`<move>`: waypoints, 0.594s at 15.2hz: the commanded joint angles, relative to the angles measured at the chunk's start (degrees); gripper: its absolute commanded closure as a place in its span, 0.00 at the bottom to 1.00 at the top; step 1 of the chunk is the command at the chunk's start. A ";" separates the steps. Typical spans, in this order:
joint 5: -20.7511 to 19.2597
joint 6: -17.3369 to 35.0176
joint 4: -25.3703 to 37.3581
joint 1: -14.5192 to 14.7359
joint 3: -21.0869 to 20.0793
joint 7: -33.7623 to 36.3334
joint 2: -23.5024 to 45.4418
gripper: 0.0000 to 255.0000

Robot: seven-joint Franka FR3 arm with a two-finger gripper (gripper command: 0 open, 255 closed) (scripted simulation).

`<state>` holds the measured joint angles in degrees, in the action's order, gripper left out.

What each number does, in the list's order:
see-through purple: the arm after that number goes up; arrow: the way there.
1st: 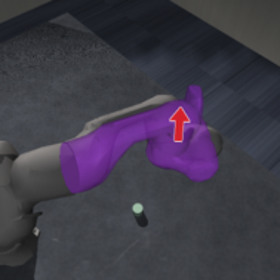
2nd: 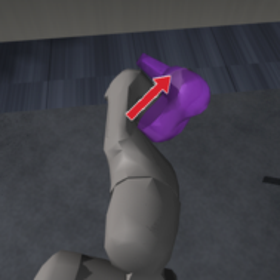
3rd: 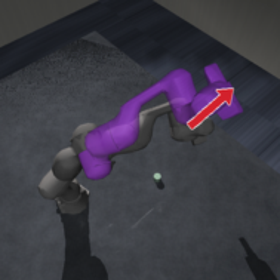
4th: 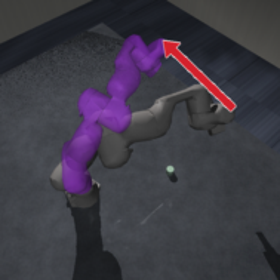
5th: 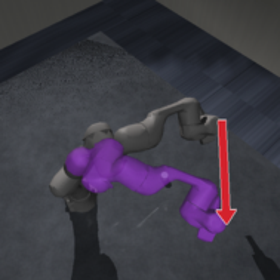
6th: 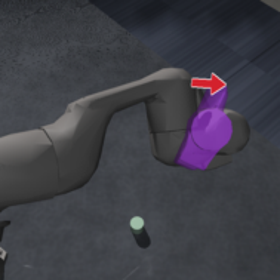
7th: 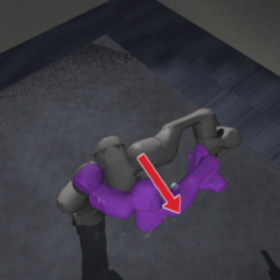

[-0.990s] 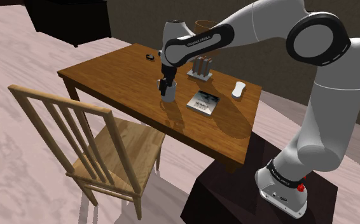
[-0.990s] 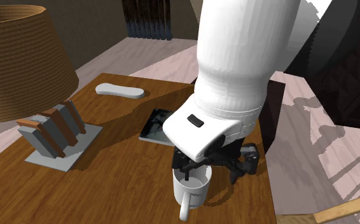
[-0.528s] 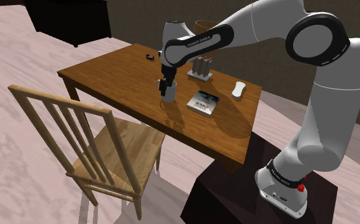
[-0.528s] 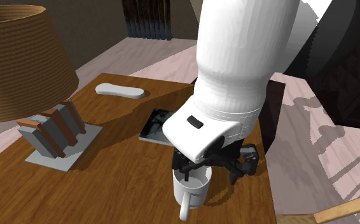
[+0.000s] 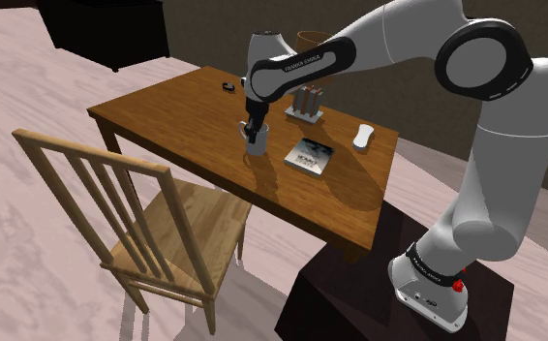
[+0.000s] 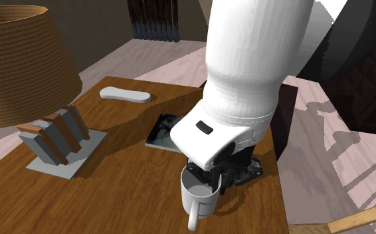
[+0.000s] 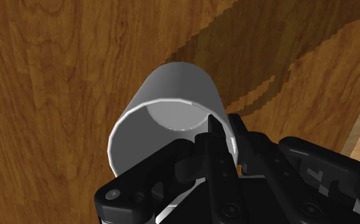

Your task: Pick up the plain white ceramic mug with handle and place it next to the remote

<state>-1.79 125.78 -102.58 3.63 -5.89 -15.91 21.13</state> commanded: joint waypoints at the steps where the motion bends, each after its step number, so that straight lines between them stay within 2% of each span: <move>1: -0.01 0.01 -0.03 -0.02 0.03 0.00 0.01 1.00; 9: 0.28 -4.60 2.41 -0.10 -0.09 -0.16 -2.18 1.00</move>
<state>-1.55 121.84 -100.48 3.52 -5.96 -16.06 19.29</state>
